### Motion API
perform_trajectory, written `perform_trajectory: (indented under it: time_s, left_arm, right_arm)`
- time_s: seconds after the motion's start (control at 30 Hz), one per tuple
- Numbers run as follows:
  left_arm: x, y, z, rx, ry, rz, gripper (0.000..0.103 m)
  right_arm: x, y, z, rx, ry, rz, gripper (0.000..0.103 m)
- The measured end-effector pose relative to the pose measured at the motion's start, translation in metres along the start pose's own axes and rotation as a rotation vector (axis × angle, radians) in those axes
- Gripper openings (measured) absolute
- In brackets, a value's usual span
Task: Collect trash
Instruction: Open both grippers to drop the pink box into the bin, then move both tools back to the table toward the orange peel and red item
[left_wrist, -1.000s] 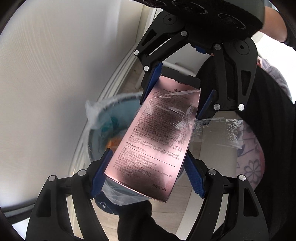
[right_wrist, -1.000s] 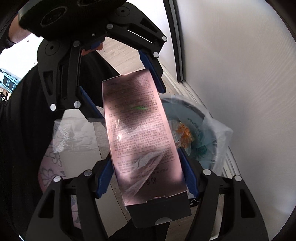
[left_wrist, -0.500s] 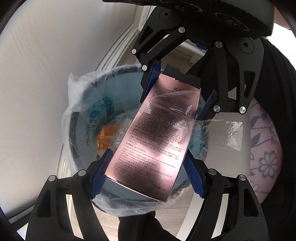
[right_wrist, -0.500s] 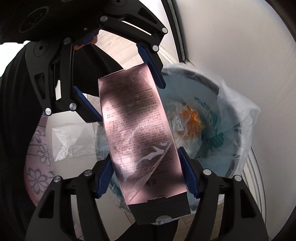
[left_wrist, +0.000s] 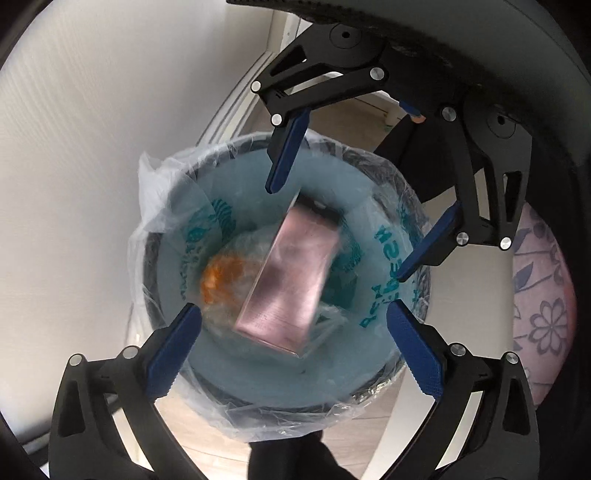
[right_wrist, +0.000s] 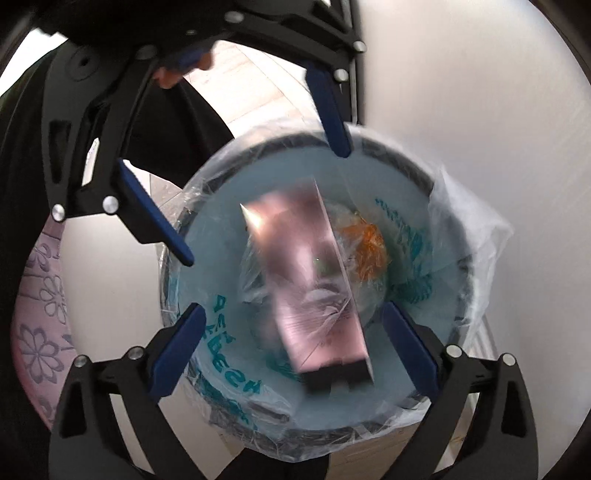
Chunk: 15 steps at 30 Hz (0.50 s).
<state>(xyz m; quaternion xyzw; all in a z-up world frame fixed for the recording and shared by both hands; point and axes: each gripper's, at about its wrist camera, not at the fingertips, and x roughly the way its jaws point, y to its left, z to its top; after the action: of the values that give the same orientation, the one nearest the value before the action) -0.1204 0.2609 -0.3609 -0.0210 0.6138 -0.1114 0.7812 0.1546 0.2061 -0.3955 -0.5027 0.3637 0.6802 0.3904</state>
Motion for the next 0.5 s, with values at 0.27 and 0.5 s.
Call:
perform_trajectory:
  time_s: [0.27,0.5]
  left_arm:
    - [-0.031,-0.009,0.006,0.001,-0.066,0.055,0.097]
    - [-0.074,-0.02,0.014,-0.061,-0.162,0.08,0.097]
  right_arm:
    - [-0.044,0.008,-0.01,0.111,-0.078,-0.081,0.096]
    - [-0.094,0.003,-0.032,0.303,-0.224,-0.141,0.096]
